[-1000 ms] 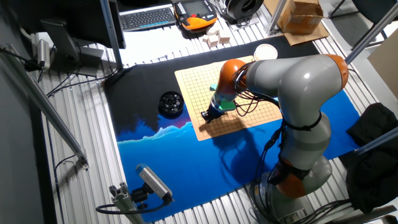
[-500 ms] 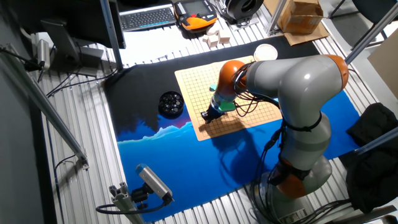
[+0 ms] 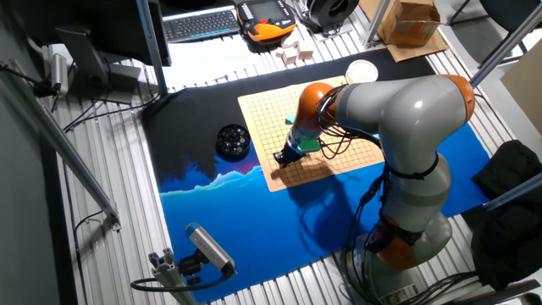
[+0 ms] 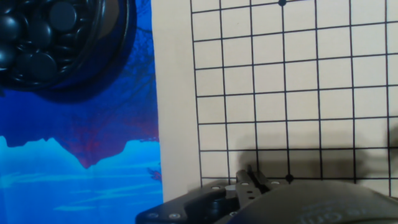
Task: Play the first move as black on the 3-4 point in the upper right corner of the Go board
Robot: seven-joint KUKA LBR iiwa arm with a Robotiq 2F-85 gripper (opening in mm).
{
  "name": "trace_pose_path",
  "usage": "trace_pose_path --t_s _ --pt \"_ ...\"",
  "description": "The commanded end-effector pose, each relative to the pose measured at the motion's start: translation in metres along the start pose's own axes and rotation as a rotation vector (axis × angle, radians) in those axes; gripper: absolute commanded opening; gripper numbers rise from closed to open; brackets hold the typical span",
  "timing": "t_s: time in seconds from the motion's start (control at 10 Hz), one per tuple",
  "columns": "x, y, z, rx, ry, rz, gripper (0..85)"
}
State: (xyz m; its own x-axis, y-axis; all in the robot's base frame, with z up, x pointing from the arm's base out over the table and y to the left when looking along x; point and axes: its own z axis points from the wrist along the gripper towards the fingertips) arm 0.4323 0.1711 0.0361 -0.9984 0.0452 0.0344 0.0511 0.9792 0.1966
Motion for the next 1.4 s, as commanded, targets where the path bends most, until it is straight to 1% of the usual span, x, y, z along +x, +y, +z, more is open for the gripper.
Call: trace_pose_path --t_s 0.0,0.5,0.8,0.9,1.3 --pt "0.0000 0.0000 -0.0001 0.000 -0.001 0.000 0.0" --pt "0.0001 0.0000 0.0001 0.004 -0.012 0.010 0.0" --pt "0.0000 0.0000 0.0004 0.004 -0.014 0.013 0.0" --pt "0.0000 0.0000 0.0004 0.004 -0.015 0.014 17.0" --pt "0.0001 -0.0001 0.0005 0.009 -0.017 0.020 17.0"
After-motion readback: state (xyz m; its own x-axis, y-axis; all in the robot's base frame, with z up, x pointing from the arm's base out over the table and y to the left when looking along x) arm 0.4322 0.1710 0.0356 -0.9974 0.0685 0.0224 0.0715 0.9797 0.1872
